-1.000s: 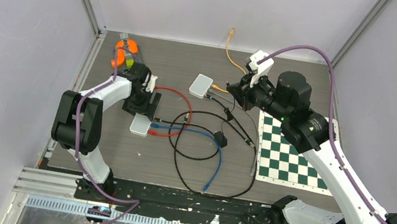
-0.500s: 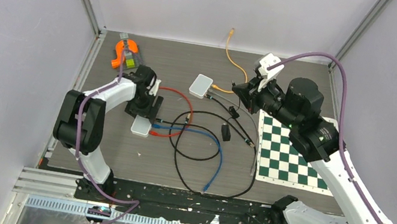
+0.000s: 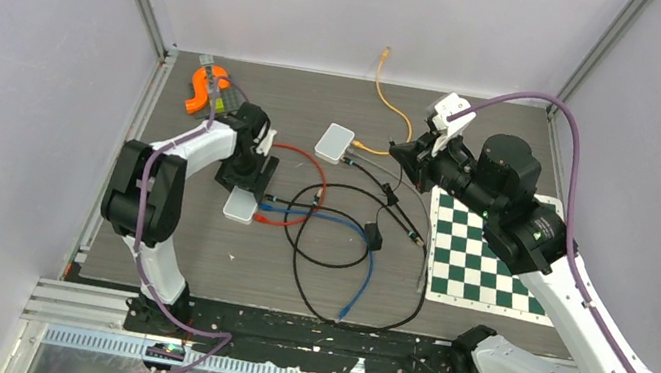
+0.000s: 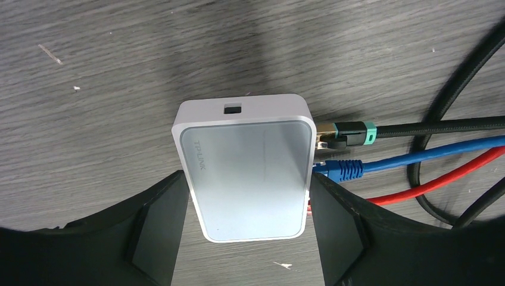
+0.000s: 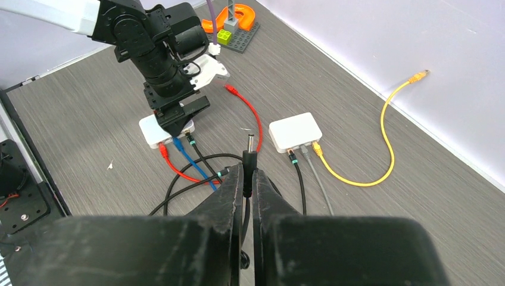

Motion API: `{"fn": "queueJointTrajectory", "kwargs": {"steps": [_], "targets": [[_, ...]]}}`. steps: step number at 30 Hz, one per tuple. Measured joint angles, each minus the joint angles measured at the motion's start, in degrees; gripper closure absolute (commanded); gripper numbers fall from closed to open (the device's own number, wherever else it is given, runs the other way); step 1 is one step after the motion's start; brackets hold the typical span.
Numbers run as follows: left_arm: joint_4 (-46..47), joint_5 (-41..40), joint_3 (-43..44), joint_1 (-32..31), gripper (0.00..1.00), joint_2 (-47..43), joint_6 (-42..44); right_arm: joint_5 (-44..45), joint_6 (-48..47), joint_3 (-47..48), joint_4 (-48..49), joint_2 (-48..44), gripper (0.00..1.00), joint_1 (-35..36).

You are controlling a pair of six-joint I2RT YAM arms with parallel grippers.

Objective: Insert the plug into the switch port
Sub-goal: Pick up the switch port at the center of the board.

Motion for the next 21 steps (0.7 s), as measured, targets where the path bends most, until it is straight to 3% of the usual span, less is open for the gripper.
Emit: {"fn": "queueJointTrajectory", "kwargs": {"steps": [3, 13, 21], "targets": [[0.0, 0.4, 0.0, 0.0, 0.48, 0.0, 0.8, 0.0, 0.0, 0.0, 0.2, 0.0, 0.95, 0.0], [2.5, 4.9, -2.2, -0.4, 0.49, -5.6, 9.5, 0.0, -1.8, -2.6, 4.9, 4.9, 0.95, -1.7], [4.1, 11.1, -4.2, -1.4, 0.47, -8.9, 18.3, -5.8, -6.9, 0.4, 6.8, 13.0, 0.95, -11.5]]}}
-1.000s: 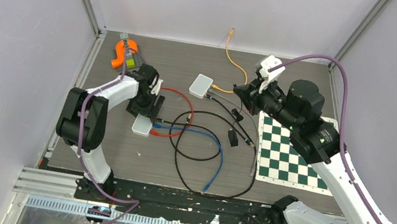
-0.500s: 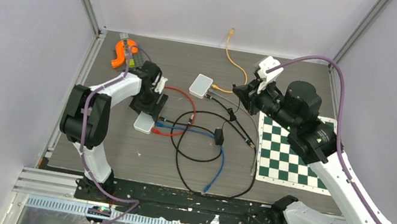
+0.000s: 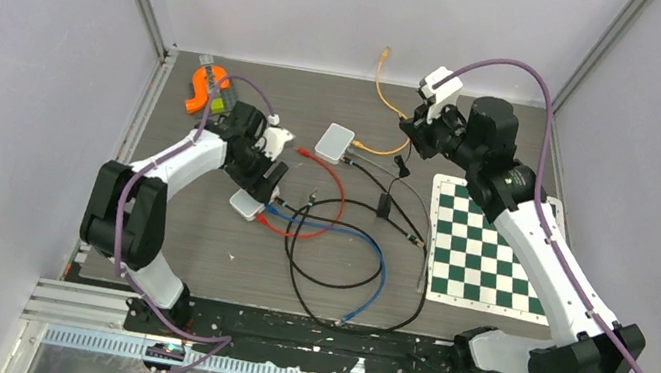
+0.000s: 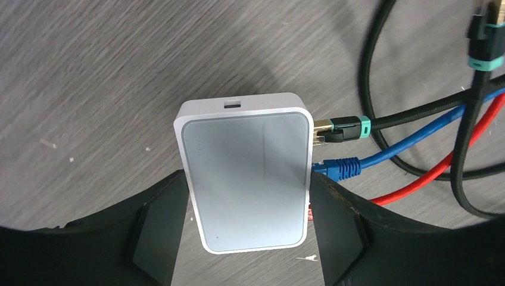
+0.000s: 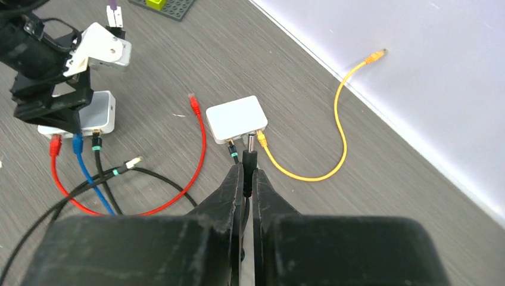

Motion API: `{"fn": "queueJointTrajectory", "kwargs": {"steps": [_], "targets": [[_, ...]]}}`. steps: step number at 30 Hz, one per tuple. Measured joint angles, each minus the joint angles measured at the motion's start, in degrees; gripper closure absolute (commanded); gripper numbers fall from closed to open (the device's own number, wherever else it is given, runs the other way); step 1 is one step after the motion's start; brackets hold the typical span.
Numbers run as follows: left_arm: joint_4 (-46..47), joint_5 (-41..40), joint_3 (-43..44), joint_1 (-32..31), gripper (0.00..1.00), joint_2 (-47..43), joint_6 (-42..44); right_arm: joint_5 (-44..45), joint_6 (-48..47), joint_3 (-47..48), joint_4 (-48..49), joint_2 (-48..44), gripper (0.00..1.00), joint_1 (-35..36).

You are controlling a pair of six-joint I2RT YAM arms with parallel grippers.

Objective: Insert the plug into the switch port
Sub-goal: Pick up the switch port at the center of the board.

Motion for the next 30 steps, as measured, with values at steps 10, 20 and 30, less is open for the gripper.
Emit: {"fn": "queueJointTrajectory", "kwargs": {"steps": [10, 20, 30], "targets": [[4.5, 9.1, -4.0, 0.0, 0.48, -5.2, 12.4, -9.5, -17.0, 4.6, 0.9, 10.5, 0.95, -2.2], [16.0, 16.5, -14.4, -0.4, 0.47, -12.3, 22.5, -22.5, -42.7, -5.4, 3.7, 20.2, 0.95, -0.5], [18.7, 22.0, -16.5, -0.5, 0.46, -15.3, 31.1, -12.5, -55.6, -7.8, 15.6, 30.0, 0.95, 13.3]]}}
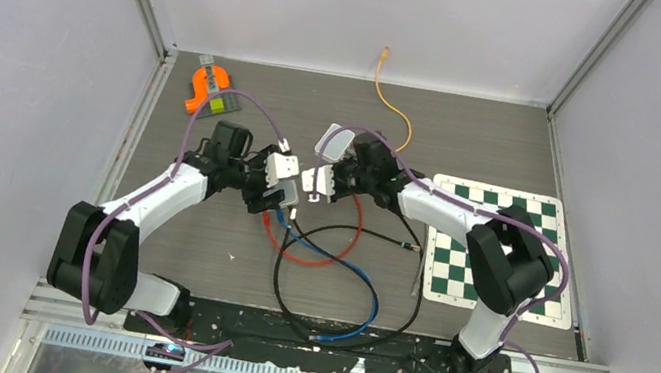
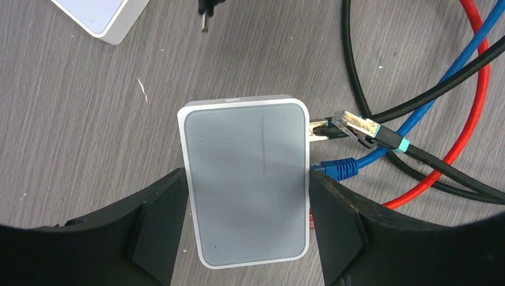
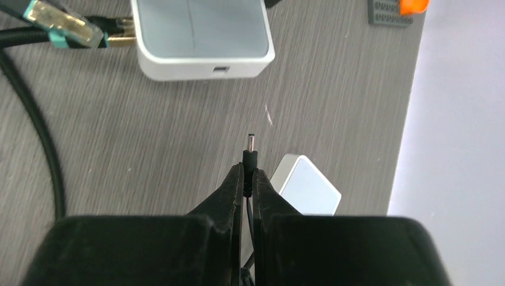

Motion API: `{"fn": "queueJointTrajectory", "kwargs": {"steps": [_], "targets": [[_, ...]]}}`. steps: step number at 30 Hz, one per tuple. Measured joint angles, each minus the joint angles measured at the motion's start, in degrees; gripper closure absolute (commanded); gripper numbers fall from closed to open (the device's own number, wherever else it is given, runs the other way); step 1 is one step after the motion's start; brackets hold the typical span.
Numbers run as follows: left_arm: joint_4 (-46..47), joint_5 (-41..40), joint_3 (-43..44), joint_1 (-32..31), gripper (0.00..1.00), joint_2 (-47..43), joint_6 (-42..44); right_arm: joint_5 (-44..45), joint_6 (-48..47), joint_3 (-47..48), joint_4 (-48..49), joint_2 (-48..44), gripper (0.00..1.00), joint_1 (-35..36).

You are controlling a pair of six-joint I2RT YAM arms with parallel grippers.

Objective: Insert the plug into the switch port
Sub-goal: Pick up the switch port at the center of the board, then insert the power into the switch port.

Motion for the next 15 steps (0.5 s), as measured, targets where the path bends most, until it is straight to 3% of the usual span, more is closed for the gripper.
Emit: {"fn": "queueJointTrajectory", "kwargs": {"steps": [15], "targets": [[-0.3, 1.8, -0.7, 0.3, 0.47, -0.3, 3.0, 8.0, -3.0, 0.0, 5.4, 4.2, 0.95, 4.8]]}}
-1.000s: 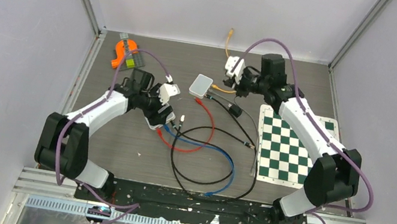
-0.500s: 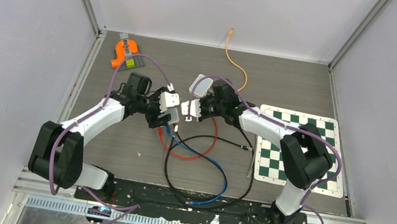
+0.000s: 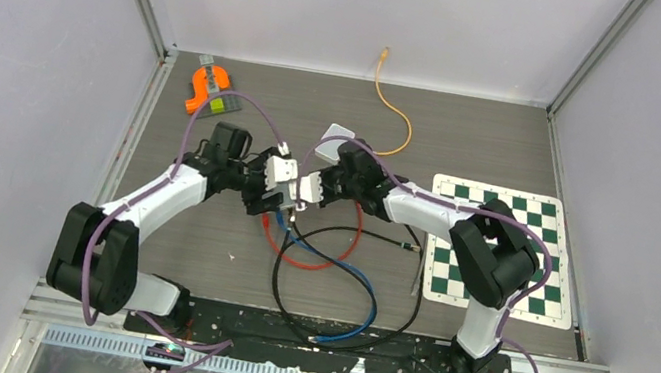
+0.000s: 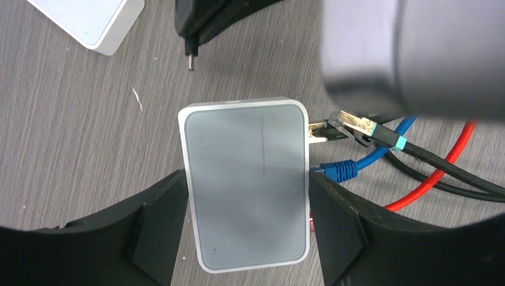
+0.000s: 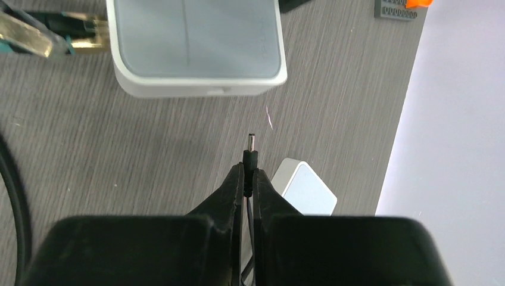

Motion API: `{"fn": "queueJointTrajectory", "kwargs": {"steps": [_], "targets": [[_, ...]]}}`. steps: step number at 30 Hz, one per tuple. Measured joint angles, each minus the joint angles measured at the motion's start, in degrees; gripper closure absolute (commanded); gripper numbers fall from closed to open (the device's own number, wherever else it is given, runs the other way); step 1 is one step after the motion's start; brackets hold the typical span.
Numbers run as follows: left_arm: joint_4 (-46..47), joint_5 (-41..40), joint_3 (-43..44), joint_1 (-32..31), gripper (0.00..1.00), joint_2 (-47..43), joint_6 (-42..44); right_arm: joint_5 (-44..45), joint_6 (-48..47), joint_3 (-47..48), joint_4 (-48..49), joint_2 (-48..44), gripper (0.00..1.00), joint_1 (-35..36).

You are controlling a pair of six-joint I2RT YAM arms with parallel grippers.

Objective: Insert the plug into the switch port
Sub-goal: Insert the power into the switch port.

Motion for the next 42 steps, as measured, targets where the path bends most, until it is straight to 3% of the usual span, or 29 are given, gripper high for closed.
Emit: {"fn": "queueJointTrajectory", "kwargs": {"steps": [27, 42], "targets": [[-10.9, -1.6, 12.0, -0.2, 0.45, 5.9, -3.5, 3.3, 1.1, -9.9, 15.1, -3.1, 0.95, 4.0], [-14.4, -1.2, 13.8, -0.2, 0.46, 7.0, -3.6, 6.4, -0.9, -11.0, 19.7, -3.1, 0.95, 6.1]]}}
